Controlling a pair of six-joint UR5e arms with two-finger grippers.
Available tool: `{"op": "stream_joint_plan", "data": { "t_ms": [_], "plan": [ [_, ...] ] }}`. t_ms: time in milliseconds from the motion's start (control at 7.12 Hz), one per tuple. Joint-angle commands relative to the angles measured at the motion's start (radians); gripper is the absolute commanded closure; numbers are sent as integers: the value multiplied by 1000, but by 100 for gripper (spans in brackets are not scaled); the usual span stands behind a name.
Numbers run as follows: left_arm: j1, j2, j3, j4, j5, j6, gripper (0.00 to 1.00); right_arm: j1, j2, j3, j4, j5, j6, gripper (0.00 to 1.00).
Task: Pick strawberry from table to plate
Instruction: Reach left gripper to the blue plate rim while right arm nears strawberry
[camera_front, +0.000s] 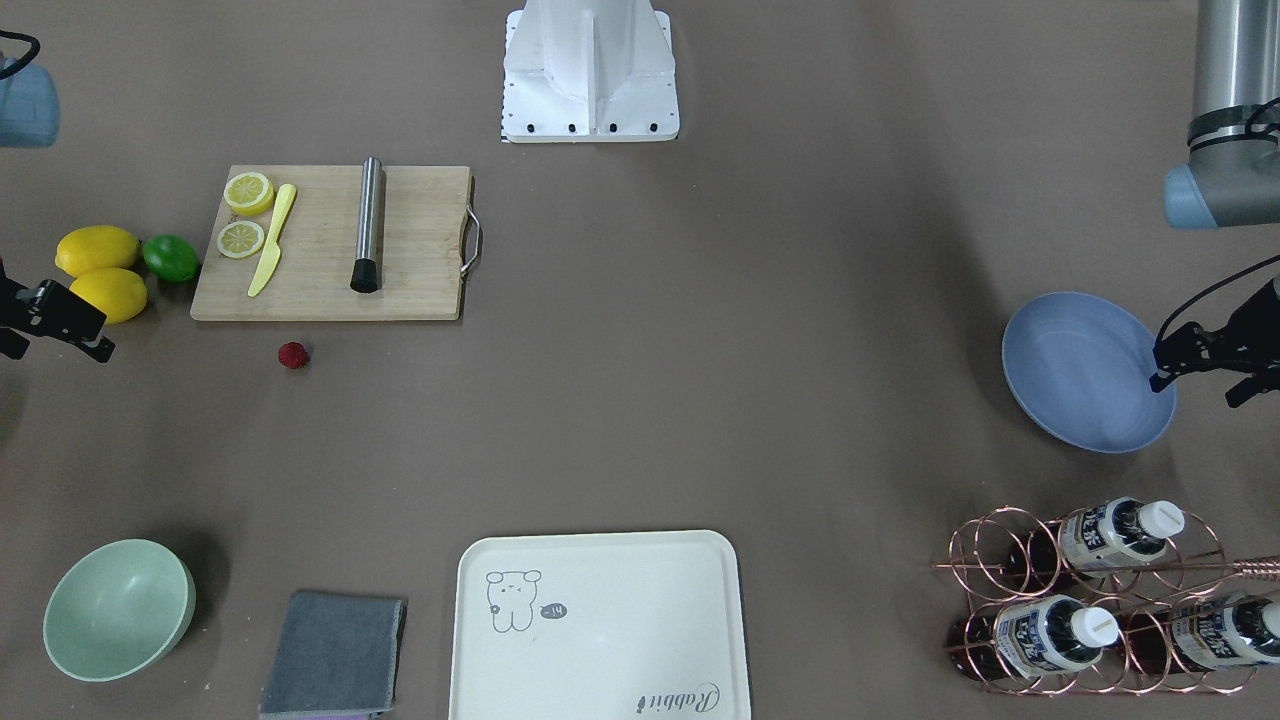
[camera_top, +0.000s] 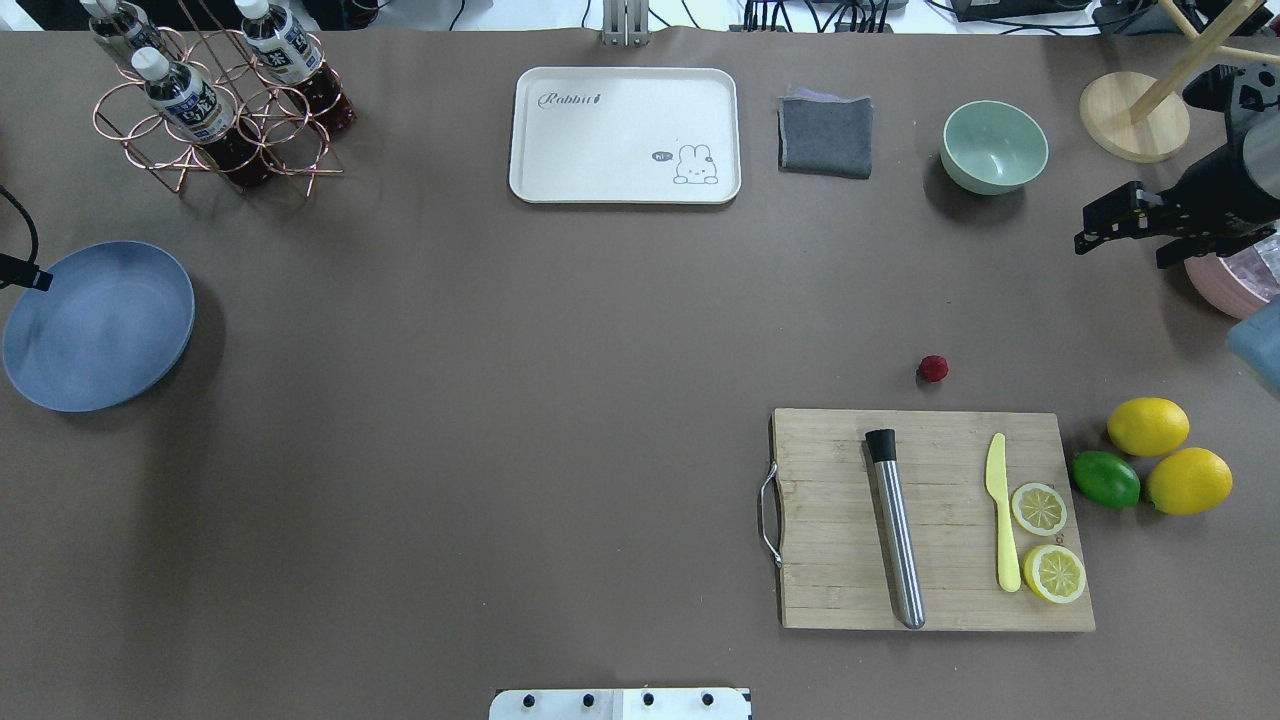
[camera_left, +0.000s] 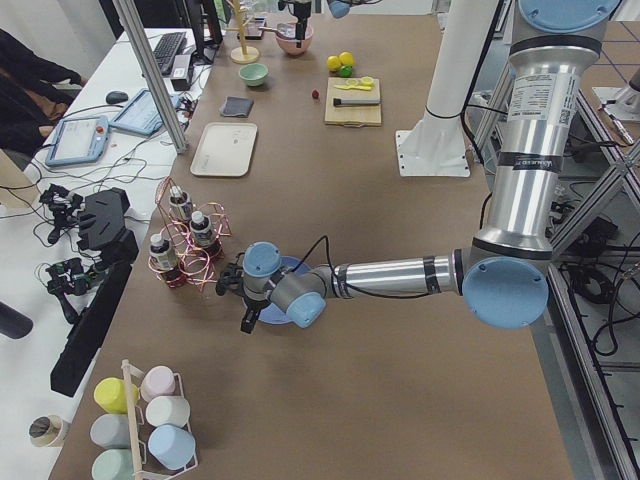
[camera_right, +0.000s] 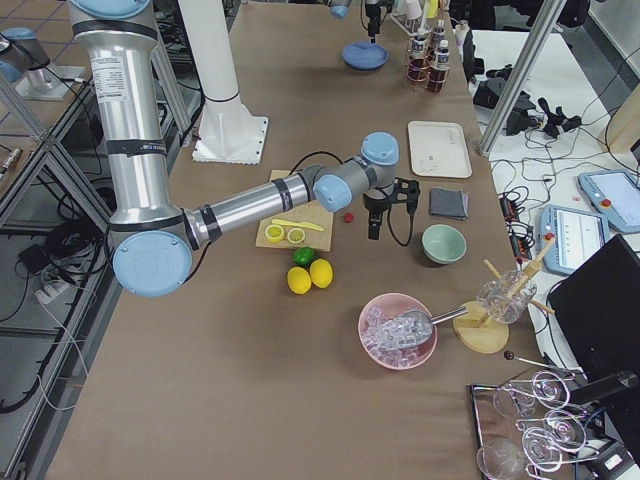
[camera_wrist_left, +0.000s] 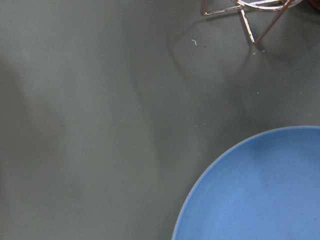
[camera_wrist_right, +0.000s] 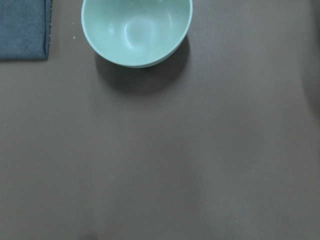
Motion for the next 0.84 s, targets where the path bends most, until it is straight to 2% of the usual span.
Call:
{"op": "stream_joint_plan", "data": {
  "t_ms": [0,702],
  "plan": [
    [5,5,32,-38,-4,-3,2,-47,23,1,0,-31,60,0],
    [52,10,50,-55,-10,-5,2,-91,43,4,0,-66,111,0]
  ]
}}
